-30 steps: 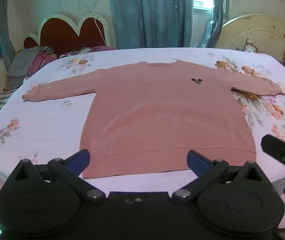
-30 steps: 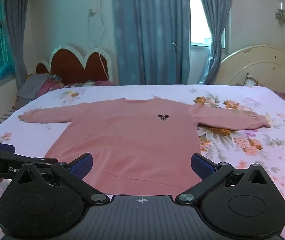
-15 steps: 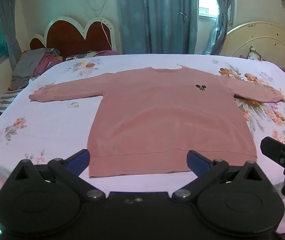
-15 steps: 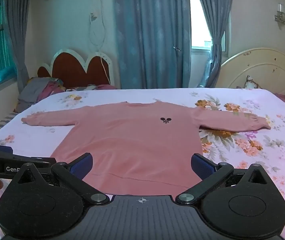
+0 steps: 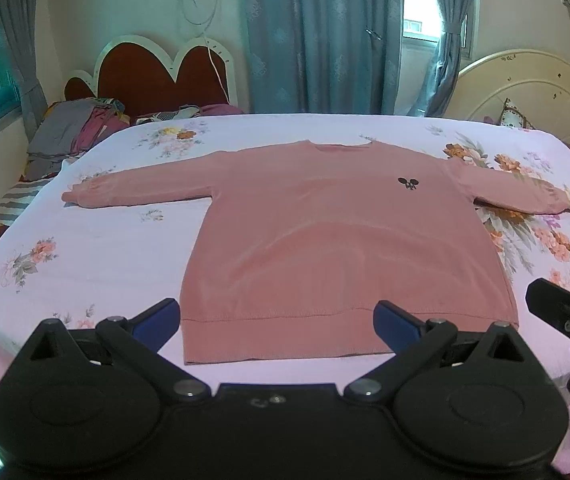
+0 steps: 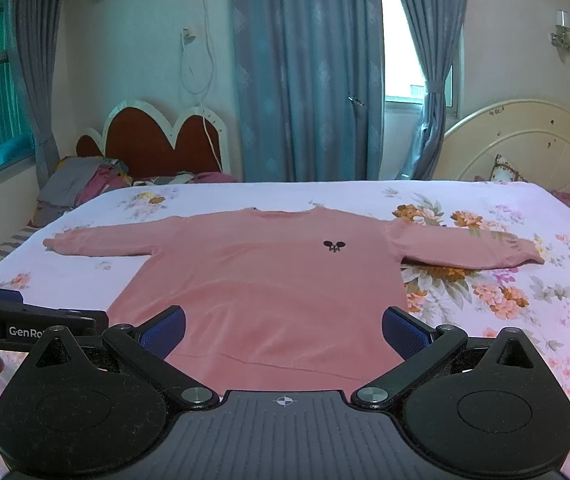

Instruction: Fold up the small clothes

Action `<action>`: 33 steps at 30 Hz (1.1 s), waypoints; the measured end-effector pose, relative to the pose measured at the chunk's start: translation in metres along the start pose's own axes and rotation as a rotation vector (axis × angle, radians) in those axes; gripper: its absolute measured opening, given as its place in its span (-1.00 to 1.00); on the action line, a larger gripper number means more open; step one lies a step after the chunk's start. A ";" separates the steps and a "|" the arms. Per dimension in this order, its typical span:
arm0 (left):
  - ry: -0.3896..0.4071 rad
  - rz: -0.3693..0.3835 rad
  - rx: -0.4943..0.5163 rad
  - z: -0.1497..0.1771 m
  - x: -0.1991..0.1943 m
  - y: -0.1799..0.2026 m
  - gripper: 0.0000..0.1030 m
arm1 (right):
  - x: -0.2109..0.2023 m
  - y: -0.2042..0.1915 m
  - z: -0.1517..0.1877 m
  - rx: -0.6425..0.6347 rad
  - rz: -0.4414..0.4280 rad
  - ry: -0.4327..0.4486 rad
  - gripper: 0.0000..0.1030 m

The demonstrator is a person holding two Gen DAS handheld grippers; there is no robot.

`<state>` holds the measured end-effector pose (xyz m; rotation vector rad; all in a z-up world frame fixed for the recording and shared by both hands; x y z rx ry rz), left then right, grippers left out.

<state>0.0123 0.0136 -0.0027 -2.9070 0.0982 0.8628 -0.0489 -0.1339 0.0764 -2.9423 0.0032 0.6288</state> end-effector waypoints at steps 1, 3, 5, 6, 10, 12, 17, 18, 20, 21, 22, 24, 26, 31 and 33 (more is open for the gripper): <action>0.001 0.000 -0.001 0.000 0.000 0.000 0.99 | 0.000 0.001 0.000 0.000 0.001 0.000 1.00; -0.001 0.002 -0.001 -0.001 0.000 0.000 0.99 | 0.001 0.002 0.000 0.001 0.002 0.001 1.00; -0.001 0.005 -0.001 -0.001 0.001 -0.001 0.99 | 0.002 0.002 0.000 0.001 0.003 0.002 1.00; -0.001 0.005 -0.001 -0.001 0.001 -0.001 0.99 | 0.002 0.002 0.000 0.002 0.003 0.001 1.00; -0.001 0.008 0.000 -0.001 0.002 -0.001 0.99 | 0.002 0.005 0.001 0.003 0.005 0.004 1.00; -0.001 0.008 0.001 -0.001 0.003 0.000 0.99 | 0.003 0.007 0.001 0.004 0.007 0.006 1.00; -0.001 0.006 0.001 -0.001 0.003 0.001 0.99 | 0.004 0.009 0.002 0.006 0.010 0.008 1.00; -0.001 0.008 0.001 -0.001 0.003 0.000 0.99 | 0.004 0.009 0.002 0.006 0.010 0.008 1.00; 0.000 0.007 0.001 -0.001 0.003 0.000 0.99 | 0.004 0.010 0.002 0.006 0.010 0.008 1.00; 0.000 0.007 0.001 -0.001 0.003 0.000 0.99 | 0.004 0.010 0.002 0.006 0.009 0.008 1.00; 0.000 0.007 0.001 -0.001 0.003 0.000 0.99 | 0.005 0.010 0.002 0.007 0.009 0.008 1.00; 0.000 0.006 0.001 -0.001 0.003 0.000 0.99 | 0.005 0.011 0.002 0.007 0.010 0.008 1.00; -0.001 0.007 0.001 -0.001 0.003 0.000 0.99 | 0.006 0.012 0.001 0.009 0.012 0.010 1.00; -0.001 0.004 -0.002 -0.003 0.007 -0.001 0.99 | 0.009 0.014 0.001 0.011 0.016 0.011 1.00; 0.000 0.001 -0.002 -0.004 0.009 -0.002 0.99 | 0.010 0.015 0.000 0.013 0.019 0.012 1.00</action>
Point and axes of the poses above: each gripper's, at about its wrist camera, not at the fingertips, and x roughly the way its jaws point, y to its right, z to its underside, the point moved 3 cm from there along x, roughly the way its jaws point, and after that the axes turned 10 degrees about y, right-handed, at the moved point
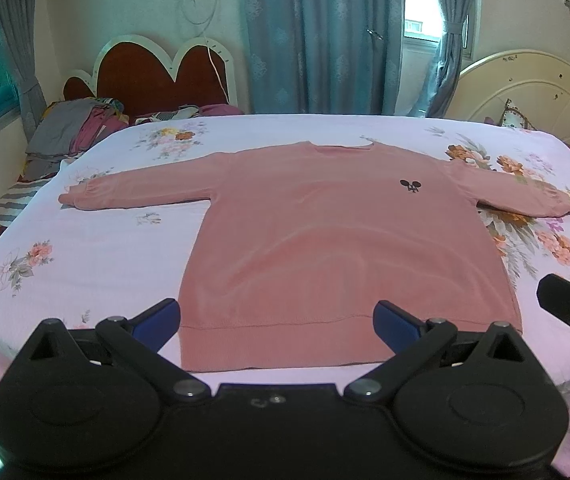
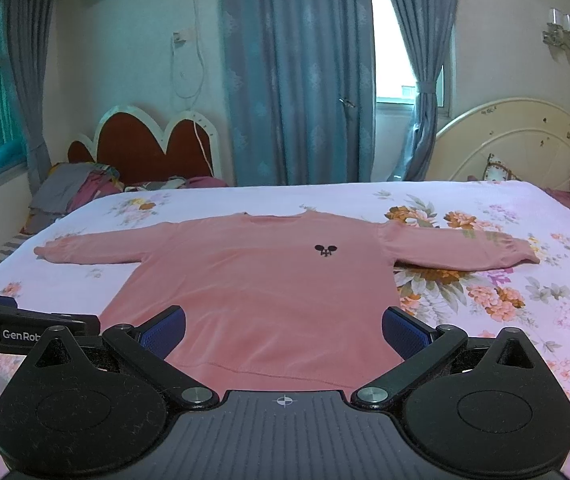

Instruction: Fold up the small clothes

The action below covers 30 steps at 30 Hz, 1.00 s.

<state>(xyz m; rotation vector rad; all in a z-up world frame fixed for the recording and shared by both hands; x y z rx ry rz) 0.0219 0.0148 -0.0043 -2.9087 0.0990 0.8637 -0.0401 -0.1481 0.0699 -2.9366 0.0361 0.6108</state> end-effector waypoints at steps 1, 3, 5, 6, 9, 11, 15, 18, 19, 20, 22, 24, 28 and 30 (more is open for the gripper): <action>0.001 -0.002 0.000 0.000 0.001 0.000 0.99 | 0.000 0.000 0.001 0.000 0.001 0.001 1.00; -0.001 -0.003 -0.001 -0.001 0.003 -0.001 0.99 | 0.001 0.000 0.001 0.001 0.002 0.001 1.00; -0.001 -0.006 -0.002 -0.001 0.005 -0.002 0.99 | 0.001 0.000 0.001 0.000 0.001 0.001 1.00; -0.002 -0.007 -0.002 -0.001 0.006 -0.003 0.99 | 0.001 0.000 0.002 0.001 0.001 0.001 1.00; -0.005 -0.008 -0.004 0.000 0.008 -0.004 0.99 | 0.003 -0.001 0.002 0.000 -0.001 0.000 1.00; -0.007 -0.010 -0.006 0.001 0.009 -0.005 0.99 | 0.006 -0.002 0.001 -0.002 -0.003 -0.001 1.00; -0.010 -0.013 -0.009 0.001 0.012 -0.005 0.99 | 0.010 -0.005 0.000 -0.005 -0.004 -0.002 1.00; -0.013 -0.015 -0.011 0.001 0.014 -0.005 0.99 | 0.013 -0.005 0.001 -0.005 -0.002 -0.006 1.00; -0.016 -0.015 -0.011 0.001 0.016 -0.005 0.99 | 0.014 -0.005 0.002 -0.005 -0.001 -0.007 1.00; -0.018 -0.015 -0.010 0.001 0.017 -0.005 0.99 | 0.015 -0.004 0.002 -0.005 0.001 -0.008 1.00; -0.020 -0.014 -0.009 0.001 0.019 -0.005 0.99 | 0.017 -0.004 0.004 -0.003 0.006 -0.011 1.00; -0.023 -0.015 -0.005 0.001 0.023 -0.005 0.99 | 0.021 -0.003 0.004 0.000 0.010 -0.013 1.00; -0.027 -0.014 -0.004 -0.001 0.031 -0.005 0.99 | 0.029 0.001 0.003 0.004 0.022 -0.014 1.00; -0.028 -0.013 -0.004 -0.003 0.036 -0.006 0.99 | 0.035 0.003 0.003 0.004 0.030 -0.015 1.00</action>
Point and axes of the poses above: each gripper's, at about its wrist camera, not at the fingertips, and x roughly the way its jaws point, y to its right, z to its underside, the point moved 3 cm from there along x, roughly the way its jaws point, and after that the axes turned 10 degrees about y, right-handed, at the moved point
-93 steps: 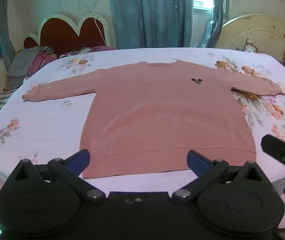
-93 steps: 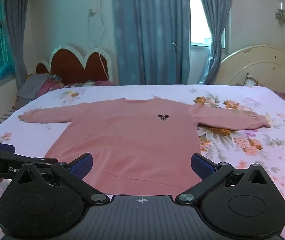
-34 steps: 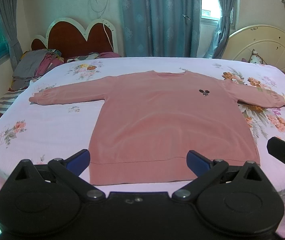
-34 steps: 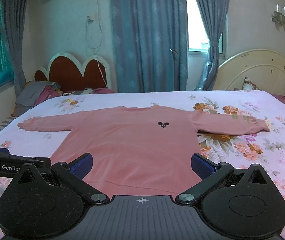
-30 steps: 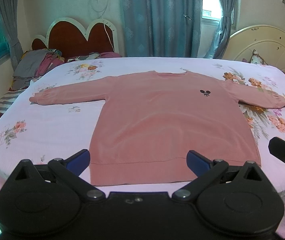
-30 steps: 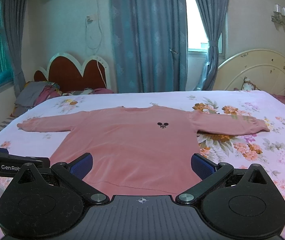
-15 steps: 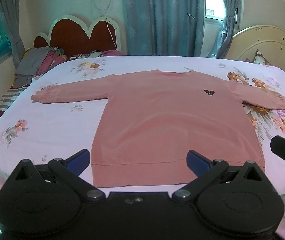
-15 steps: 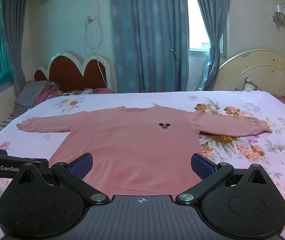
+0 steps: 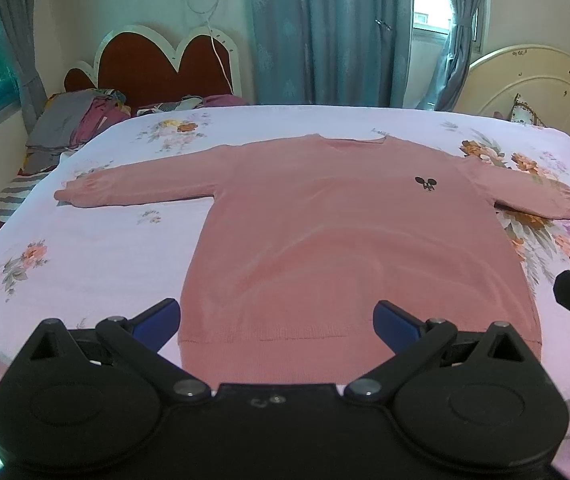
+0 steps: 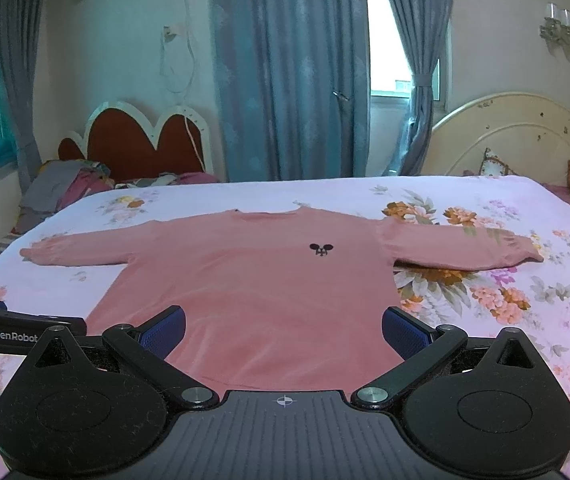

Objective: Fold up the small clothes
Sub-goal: 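Move the right tool to a sweatshirt sleeve and close on its cuff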

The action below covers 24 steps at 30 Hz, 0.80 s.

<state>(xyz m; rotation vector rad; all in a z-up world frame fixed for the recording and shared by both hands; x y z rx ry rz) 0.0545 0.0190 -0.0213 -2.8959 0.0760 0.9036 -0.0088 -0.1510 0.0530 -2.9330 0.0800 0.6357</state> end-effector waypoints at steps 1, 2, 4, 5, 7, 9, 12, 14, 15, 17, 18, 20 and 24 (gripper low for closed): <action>-0.001 0.001 0.001 -0.001 0.003 0.000 0.99 | 0.003 0.001 0.000 -0.001 0.003 -0.001 1.00; -0.001 0.002 0.002 -0.003 0.007 0.000 0.99 | 0.006 0.002 -0.001 -0.002 0.007 -0.001 1.00; -0.003 0.001 0.006 -0.006 0.015 0.000 0.99 | 0.013 0.004 -0.002 -0.007 0.020 -0.002 1.00; -0.005 0.001 0.007 -0.008 0.019 0.000 0.99 | 0.016 0.004 -0.002 -0.011 0.027 -0.001 1.00; -0.010 0.002 0.009 -0.012 0.029 0.000 0.99 | 0.025 0.006 -0.003 -0.020 0.040 0.001 1.00; -0.014 0.004 0.014 -0.015 0.040 0.000 0.99 | 0.036 0.008 -0.003 -0.025 0.054 -0.002 1.00; -0.022 0.005 0.020 -0.022 0.061 0.000 0.99 | 0.055 0.013 -0.005 -0.016 0.071 -0.008 1.00; -0.028 0.013 0.018 -0.026 0.076 -0.001 0.99 | 0.069 0.016 -0.007 -0.009 0.081 -0.012 1.00; -0.032 0.016 0.017 -0.028 0.083 -0.002 0.99 | 0.076 0.018 -0.008 -0.006 0.088 -0.008 1.00; -0.039 0.023 0.021 -0.033 0.100 -0.003 0.97 | 0.091 0.023 -0.010 -0.002 0.108 -0.007 1.00; -0.038 0.027 0.025 -0.036 0.107 -0.004 0.97 | 0.099 0.025 -0.011 0.000 0.121 -0.008 1.00; -0.038 0.038 0.033 -0.042 0.124 -0.006 0.96 | 0.115 0.031 -0.015 0.008 0.154 -0.011 1.00; -0.037 0.063 0.036 -0.053 0.156 -0.010 0.96 | 0.143 0.048 -0.021 0.036 0.214 -0.019 1.00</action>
Point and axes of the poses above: each gripper's, at about its wrist camera, not at the fingertips, and x roughly the way its jaws point, y to its right, z to its underside, the point moved 3 cm from there along x, roughly the way its jaws point, and after that the axes turned 10 degrees about y, right-handed, at the moved point
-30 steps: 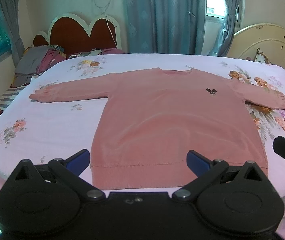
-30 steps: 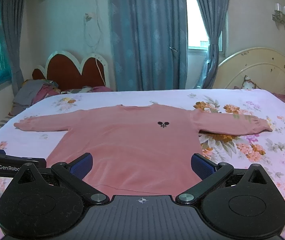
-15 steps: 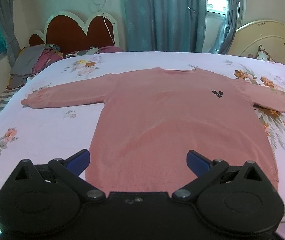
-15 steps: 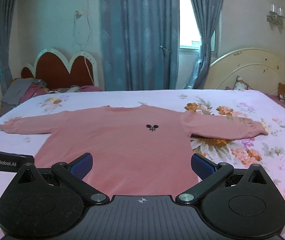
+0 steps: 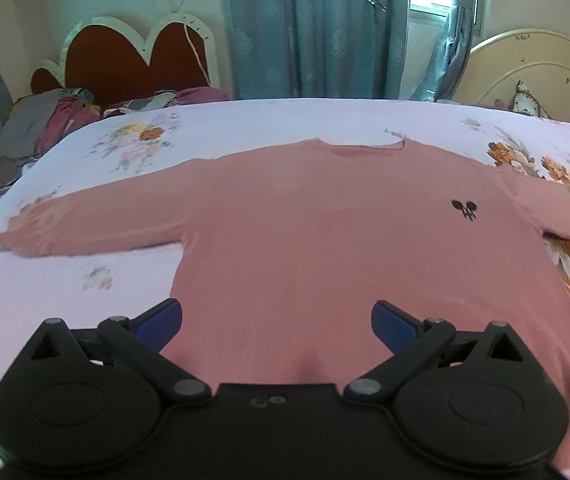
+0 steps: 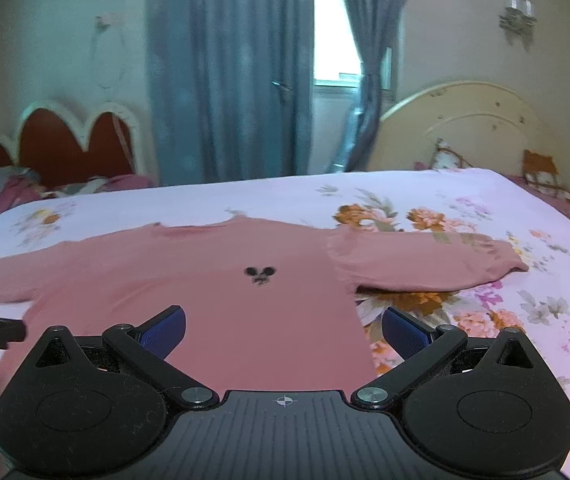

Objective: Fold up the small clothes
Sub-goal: 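Move the right tool to a sweatshirt sleeve and close on its cuff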

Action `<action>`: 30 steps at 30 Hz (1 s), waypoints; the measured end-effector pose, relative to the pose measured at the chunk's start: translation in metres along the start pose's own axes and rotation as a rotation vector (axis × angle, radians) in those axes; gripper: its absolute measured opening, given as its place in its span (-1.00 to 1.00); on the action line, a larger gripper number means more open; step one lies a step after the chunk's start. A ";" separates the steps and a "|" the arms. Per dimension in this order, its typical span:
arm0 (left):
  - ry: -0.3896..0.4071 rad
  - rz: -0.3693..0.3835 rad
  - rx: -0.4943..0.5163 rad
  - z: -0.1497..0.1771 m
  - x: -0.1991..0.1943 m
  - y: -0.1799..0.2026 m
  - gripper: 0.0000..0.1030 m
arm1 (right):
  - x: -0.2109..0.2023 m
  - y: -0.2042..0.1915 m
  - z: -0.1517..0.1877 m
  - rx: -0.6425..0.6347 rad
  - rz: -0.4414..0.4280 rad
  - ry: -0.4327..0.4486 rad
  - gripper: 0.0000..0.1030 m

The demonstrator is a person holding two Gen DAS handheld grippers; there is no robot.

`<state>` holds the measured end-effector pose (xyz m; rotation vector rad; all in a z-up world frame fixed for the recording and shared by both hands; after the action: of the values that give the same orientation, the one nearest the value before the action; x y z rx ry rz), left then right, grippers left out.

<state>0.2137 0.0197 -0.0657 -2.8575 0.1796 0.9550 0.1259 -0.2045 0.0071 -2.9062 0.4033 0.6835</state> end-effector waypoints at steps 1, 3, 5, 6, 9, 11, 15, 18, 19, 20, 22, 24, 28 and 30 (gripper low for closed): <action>0.000 0.004 0.002 -0.003 0.008 -0.001 0.96 | 0.008 0.004 -0.002 0.008 0.015 -0.002 1.00; 0.000 0.013 0.008 -0.008 0.024 0.000 0.96 | 0.022 0.012 -0.003 0.012 0.037 -0.008 1.00; 0.000 0.021 0.015 -0.012 0.038 0.002 0.96 | 0.037 0.023 -0.004 0.009 0.065 -0.019 1.00; -0.005 0.022 0.016 -0.014 0.045 0.005 0.96 | 0.046 0.031 -0.004 0.015 0.077 -0.030 1.00; -0.014 0.038 0.020 -0.021 0.064 0.014 0.95 | 0.069 0.058 -0.007 0.053 0.093 -0.041 1.00; -0.022 0.041 0.017 -0.024 0.077 0.021 0.94 | 0.084 0.076 -0.009 0.052 0.109 -0.036 1.00; -0.043 0.032 0.002 -0.030 0.104 0.042 0.86 | 0.122 0.119 -0.011 0.063 0.128 -0.045 0.99; -0.065 0.009 -0.004 -0.036 0.123 0.061 0.80 | 0.152 0.159 -0.010 0.088 0.152 -0.070 0.99; -0.065 0.007 -0.003 -0.038 0.128 0.068 0.79 | 0.162 0.174 -0.010 0.090 0.169 -0.077 0.99; -0.066 0.004 0.003 -0.040 0.134 0.075 0.78 | 0.169 0.188 -0.009 0.094 0.184 -0.084 0.99; -0.071 -0.003 0.021 -0.042 0.144 0.089 0.77 | 0.183 0.216 -0.007 0.113 0.207 -0.101 0.99; -0.076 -0.015 0.030 -0.044 0.152 0.102 0.77 | 0.199 0.247 -0.003 0.126 0.233 -0.123 0.99; -0.086 -0.036 0.043 -0.047 0.165 0.119 0.77 | 0.225 0.298 0.007 0.143 0.296 -0.165 0.83; -0.086 -0.045 0.055 -0.047 0.170 0.124 0.77 | 0.238 0.322 0.013 0.176 0.329 -0.196 0.46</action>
<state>0.3576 -0.1223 -0.1404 -2.7526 0.1311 1.0447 0.2333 -0.5644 -0.1324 -2.6019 0.8794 0.9156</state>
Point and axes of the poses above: each gripper's, at about its wrist camera, not at the fingertips, and x roughly the way its jaws point, y to its right, z to its underside, the point moved 3 cm from there along x, roughly the way its jaws point, and after that the axes turned 10 degrees about y, right-handed, at the moved point
